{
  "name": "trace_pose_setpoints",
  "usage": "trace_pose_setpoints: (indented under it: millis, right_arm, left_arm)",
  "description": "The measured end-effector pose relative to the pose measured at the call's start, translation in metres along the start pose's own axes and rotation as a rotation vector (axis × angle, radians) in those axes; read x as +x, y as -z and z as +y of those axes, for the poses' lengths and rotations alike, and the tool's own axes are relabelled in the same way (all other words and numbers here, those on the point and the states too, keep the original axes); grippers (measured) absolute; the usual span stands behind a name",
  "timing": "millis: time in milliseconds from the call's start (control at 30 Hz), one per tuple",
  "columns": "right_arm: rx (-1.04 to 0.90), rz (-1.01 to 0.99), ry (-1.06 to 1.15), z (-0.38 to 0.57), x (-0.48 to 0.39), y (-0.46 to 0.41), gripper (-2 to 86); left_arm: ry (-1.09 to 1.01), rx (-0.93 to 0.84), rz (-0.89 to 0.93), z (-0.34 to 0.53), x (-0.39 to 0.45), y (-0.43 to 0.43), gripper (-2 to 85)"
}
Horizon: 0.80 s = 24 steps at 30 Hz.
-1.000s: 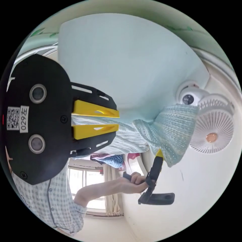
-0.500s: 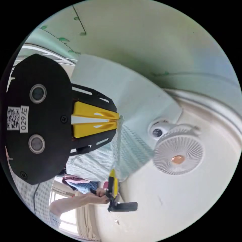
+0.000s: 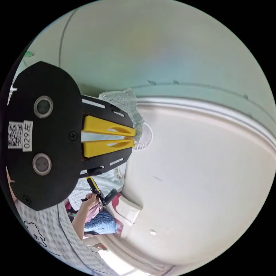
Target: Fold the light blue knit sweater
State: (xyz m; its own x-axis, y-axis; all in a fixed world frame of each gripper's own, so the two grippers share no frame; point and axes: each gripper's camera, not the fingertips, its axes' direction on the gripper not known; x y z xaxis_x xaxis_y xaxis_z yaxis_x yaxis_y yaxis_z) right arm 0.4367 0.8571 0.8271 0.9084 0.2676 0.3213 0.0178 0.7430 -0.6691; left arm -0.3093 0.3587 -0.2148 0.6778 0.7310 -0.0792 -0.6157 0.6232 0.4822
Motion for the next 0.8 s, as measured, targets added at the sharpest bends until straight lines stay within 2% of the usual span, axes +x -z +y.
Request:
trace_pose_setpoints:
  millis: [133,233,300,367,467,567,700,800]
  right_arm:
    - [0.107,0.032,-0.061,0.076,0.026,0.072,-0.4]
    - [0.228,0.031,-0.16,0.152,0.057,0.13,-0.3]
    - [0.323,0.002,-0.26,0.219,0.087,0.172,-0.2]
    - [0.387,-0.024,-0.324,0.271,0.107,0.198,0.0]
    - [0.449,0.002,-0.431,0.35,0.132,0.233,1.1]
    - [0.483,0.035,-0.535,0.418,0.151,0.26,4.0]
    - [0.549,-0.077,-0.56,0.477,0.17,0.281,8.3]
    - [0.564,-0.206,-0.518,0.493,0.176,0.284,9.9]
  left_arm:
    - [-0.28,-0.073,0.233,-0.047,0.103,-0.071,-0.6]
    - [-0.513,-0.273,0.485,-0.051,0.211,-0.152,0.8]
    - [-0.644,-0.572,0.705,-0.019,0.293,-0.222,4.1]
    - [-0.695,-0.78,0.784,0.018,0.337,-0.261,5.0]
    - [-0.68,-0.856,0.65,0.058,0.355,-0.284,5.2]
    - [-0.582,-0.896,0.486,0.069,0.331,-0.296,7.2]
    - [-0.383,-0.943,0.578,0.059,0.285,-0.307,10.9]
    - [-0.382,-0.921,0.569,0.048,0.287,-0.308,11.1]
